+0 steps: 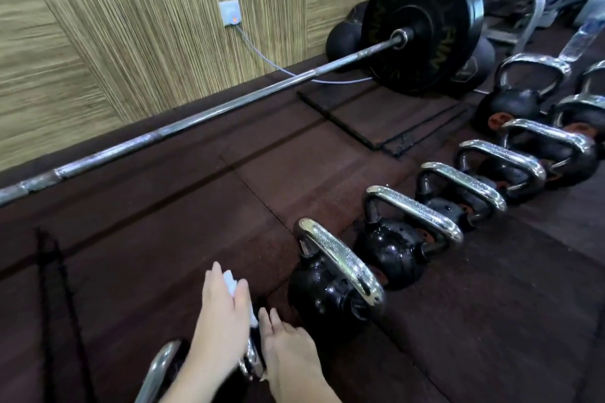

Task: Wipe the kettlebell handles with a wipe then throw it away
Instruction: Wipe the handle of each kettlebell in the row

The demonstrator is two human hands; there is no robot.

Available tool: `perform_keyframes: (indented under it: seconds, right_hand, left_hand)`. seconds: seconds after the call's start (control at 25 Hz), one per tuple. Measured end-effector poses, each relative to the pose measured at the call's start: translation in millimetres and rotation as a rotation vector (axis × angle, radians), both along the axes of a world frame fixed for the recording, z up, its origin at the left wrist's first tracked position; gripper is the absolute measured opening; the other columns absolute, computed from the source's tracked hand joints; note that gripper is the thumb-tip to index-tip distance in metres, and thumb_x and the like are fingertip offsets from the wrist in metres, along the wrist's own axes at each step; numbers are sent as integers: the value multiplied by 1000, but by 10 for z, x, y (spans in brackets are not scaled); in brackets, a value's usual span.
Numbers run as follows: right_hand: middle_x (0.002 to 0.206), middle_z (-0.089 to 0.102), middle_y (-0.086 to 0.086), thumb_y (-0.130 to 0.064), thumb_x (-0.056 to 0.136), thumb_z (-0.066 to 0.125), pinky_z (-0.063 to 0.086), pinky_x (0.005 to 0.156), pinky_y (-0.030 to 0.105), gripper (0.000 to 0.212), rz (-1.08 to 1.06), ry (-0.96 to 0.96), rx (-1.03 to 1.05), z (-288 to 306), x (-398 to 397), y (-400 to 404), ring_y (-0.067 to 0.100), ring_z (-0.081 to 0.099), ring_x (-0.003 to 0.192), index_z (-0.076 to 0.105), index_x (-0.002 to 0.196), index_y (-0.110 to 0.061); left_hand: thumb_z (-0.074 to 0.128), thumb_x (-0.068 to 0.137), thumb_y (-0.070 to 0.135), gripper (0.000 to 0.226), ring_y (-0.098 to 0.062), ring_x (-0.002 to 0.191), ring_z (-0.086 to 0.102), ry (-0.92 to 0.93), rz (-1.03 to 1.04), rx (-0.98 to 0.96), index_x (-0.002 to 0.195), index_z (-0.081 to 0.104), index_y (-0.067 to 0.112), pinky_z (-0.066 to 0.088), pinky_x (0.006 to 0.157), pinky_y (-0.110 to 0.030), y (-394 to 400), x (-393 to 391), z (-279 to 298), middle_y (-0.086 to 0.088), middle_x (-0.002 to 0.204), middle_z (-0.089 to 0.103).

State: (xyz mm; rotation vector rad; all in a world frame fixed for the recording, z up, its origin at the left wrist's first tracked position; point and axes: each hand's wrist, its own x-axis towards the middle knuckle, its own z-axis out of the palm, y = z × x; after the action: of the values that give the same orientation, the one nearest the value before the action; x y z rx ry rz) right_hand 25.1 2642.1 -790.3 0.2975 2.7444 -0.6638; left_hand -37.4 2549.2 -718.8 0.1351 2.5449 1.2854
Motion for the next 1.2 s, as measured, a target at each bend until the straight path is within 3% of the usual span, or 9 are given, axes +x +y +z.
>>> perform_keyframes:
  seconds: [0.08,0.16,0.32,0.48,0.68,0.84,0.96,1.08,1.2]
  right_hand:
    - [117,73,17,-57,24,94,56,66,22,123,36,-22,18,9,40,-65,14,75,84,61,132,-8]
    - [144,52,26,-42,60,89,52,89,33,109,2,-4,34,34,28,-62,24,66,115,40,150,-5]
    - [142,57,17,-52,67,83,53,83,26,103,-53,24,-20,104,8,-2,16,69,108,33,147,-9]
    - [167,-1,16,-23,108,29,24,116,41,62,4,-101,-90,187,13,29,29,23,150,-4,159,-11]
    - [165,11,21,-32,94,62,31,111,38,94,48,-36,70,61,61,-39,30,37,143,-1,158,-7]
    - [139,58,23,-51,53,91,54,85,28,123,-9,126,113,-16,67,-45,21,70,106,25,149,-12]
    - [134,62,21,-58,53,88,54,83,26,118,-48,159,77,-33,52,-48,18,71,103,33,146,-10]
    - [162,24,22,-39,87,70,37,108,37,99,10,14,38,29,37,-20,27,44,139,10,158,-7]
    - [166,5,19,-22,96,60,26,116,41,89,96,-122,49,77,23,-9,30,25,149,-3,158,-8]
  left_hand:
    - [42,108,27,57,-28,139,45,-167,31,-40,156,31,0,32,114,-35,-2,-420,58,-14,150,53]
    - [45,101,32,52,-27,106,59,-232,83,-59,141,46,0,43,98,-39,78,-470,127,-12,119,72]
    - [49,105,34,68,-31,141,46,-144,131,32,162,18,17,32,114,-39,6,201,-39,-8,153,47]
    - [51,100,43,76,-34,141,47,-34,89,-7,162,6,38,39,112,-44,-121,537,-296,-11,160,40]
    - [45,107,29,66,-25,152,31,-51,99,25,163,15,11,23,121,-35,13,133,-70,-9,166,31]
    - [40,101,29,35,-26,112,60,-291,162,-38,120,59,6,44,98,-41,57,-394,172,-8,120,73]
    - [42,107,33,50,-32,130,54,-210,155,11,151,40,8,37,102,-38,84,45,192,-12,143,60]
    - [48,106,32,69,-31,112,62,-129,179,83,165,12,22,38,91,-33,30,590,169,-21,145,56]
    - [50,102,43,65,-27,114,64,-84,162,60,161,26,27,39,89,-31,-119,835,96,-18,146,59]
